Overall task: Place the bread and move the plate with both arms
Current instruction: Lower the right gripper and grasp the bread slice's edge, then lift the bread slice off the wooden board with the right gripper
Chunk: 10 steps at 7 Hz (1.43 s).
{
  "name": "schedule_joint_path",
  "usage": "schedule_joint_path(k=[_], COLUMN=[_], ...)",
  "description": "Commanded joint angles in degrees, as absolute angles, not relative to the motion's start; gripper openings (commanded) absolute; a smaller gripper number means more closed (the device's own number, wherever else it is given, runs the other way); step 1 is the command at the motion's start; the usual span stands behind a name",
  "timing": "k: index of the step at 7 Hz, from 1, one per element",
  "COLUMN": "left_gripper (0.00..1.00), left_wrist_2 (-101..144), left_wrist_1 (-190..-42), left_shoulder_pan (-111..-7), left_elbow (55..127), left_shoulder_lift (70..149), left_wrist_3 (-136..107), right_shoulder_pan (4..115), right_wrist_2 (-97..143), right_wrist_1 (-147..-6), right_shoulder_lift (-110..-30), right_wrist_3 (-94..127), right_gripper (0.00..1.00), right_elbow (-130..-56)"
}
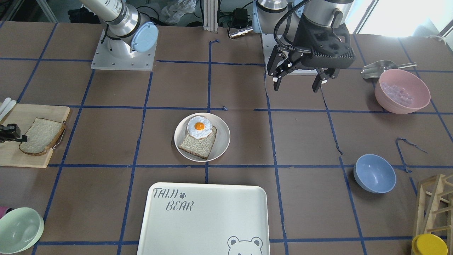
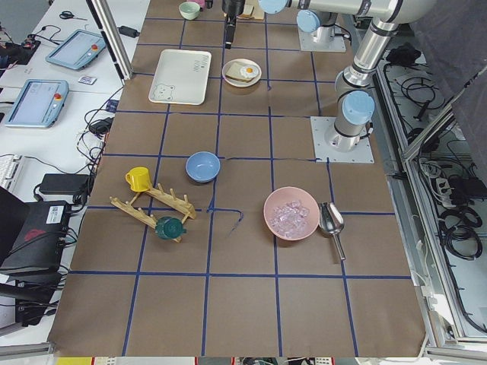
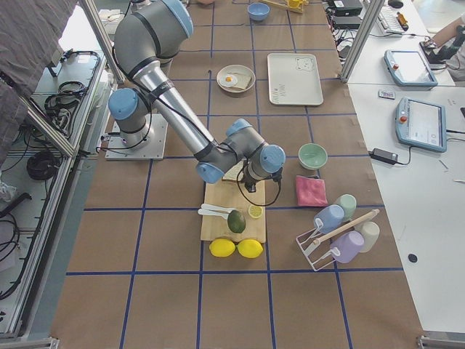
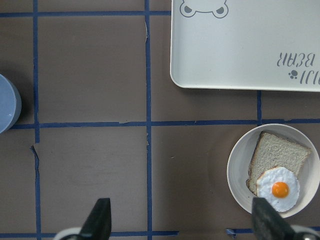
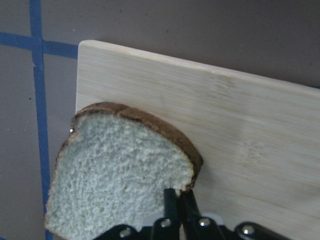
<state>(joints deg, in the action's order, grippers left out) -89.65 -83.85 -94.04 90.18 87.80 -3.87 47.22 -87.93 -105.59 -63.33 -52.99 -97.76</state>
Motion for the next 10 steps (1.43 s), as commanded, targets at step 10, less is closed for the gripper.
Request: schedule_joint_path(k=[10], left_gripper=[1.0], left_wrist_2=[-89.56], left_wrist_1=[-83.85], left_shoulder_pan=[-93.96], left_elbow=[90.18], left_shoulder_lift=[87.89], left_wrist_3=[-3.87], right_shoulder_pan=[54.29], right_wrist_2=[-87.45], right_wrist_1=[-97.24], right_shoulder_lift=[-75.05], right_wrist_3=[-49.06], right_gripper=[0.0], right_elbow=[-92.66])
